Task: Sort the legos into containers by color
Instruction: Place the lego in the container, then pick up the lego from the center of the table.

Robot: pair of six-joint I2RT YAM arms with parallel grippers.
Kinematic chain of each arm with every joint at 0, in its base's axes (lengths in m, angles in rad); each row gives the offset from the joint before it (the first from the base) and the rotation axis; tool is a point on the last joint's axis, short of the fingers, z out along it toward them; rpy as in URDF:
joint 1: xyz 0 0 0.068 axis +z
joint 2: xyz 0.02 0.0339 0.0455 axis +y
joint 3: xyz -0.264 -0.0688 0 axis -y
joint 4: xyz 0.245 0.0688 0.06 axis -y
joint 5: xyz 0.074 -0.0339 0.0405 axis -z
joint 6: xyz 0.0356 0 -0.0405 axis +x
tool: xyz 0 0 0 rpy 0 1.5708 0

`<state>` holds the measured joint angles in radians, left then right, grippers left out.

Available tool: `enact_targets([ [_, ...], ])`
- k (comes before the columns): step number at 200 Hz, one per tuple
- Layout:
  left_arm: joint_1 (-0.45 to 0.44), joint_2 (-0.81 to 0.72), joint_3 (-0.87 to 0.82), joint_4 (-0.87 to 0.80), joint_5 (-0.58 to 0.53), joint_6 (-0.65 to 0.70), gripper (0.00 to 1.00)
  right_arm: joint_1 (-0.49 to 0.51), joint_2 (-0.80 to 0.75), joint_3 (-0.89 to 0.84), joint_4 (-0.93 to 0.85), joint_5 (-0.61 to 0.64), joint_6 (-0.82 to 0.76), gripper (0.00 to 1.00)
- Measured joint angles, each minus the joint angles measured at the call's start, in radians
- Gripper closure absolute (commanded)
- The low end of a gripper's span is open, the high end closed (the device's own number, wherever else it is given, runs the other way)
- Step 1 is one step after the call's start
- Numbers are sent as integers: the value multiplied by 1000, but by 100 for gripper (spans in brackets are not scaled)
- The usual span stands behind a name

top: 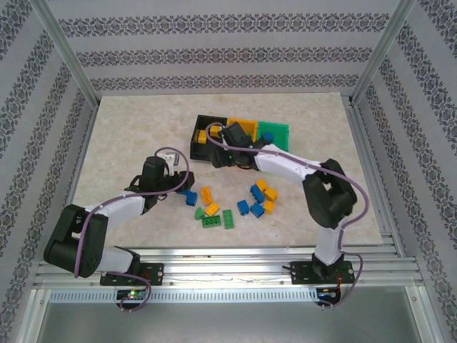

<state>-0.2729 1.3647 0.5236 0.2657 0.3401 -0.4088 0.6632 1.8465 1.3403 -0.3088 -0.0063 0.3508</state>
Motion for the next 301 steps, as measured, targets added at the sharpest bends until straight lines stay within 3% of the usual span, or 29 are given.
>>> enact_targets([
  [41,0,-26,0,5,0,-1,46,-32,-236,-183,18,20,-12,36],
  [72,0,-32,12,-12,1,-17,46,-103,-330,-277,52,17,-22,36],
  [104,-24,-27,71,-92,-1,-26,46,-154,-357,-381,94,12,-30,36],
  [158,-206,24,219,-330,-34,-49,46,-164,-385,-540,217,-14,-47,36],
  [225,-330,148,388,-660,-108,-155,43,-164,-429,-652,326,-23,-67,35],
  [301,-357,264,503,-850,-233,-272,44,-164,-461,-663,367,-36,-67,34],
])
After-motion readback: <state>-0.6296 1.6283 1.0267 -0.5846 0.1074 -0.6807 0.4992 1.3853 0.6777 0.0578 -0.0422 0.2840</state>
